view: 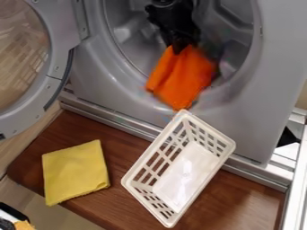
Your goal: Take the orange cloth out of the basket and put it on the washer
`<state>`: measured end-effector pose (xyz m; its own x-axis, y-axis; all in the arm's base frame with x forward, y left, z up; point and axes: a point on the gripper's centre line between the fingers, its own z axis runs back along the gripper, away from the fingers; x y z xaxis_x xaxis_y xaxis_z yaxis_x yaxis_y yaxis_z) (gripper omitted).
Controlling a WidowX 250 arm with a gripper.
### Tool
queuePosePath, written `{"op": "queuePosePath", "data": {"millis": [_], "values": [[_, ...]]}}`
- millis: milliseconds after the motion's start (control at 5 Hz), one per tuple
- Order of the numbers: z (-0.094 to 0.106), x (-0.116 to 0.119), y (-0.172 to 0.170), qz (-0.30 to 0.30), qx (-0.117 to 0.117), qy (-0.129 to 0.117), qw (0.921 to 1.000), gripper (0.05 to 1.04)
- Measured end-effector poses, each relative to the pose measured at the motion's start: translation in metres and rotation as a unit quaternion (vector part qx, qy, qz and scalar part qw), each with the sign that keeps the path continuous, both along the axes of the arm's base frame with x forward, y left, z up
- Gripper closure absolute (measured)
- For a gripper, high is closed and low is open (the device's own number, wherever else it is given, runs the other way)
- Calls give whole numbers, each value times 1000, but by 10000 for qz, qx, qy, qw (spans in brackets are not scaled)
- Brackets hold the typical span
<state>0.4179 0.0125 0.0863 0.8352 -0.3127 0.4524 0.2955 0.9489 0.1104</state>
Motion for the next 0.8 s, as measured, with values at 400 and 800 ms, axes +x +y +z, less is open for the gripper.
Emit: {"op": "queuePosePath", "data": {"millis": [400, 800], "values": [[-17, 23, 0, -190, 94, 147, 9997, 971], [-23, 24, 0, -311, 34, 294, 9991, 516]]}}
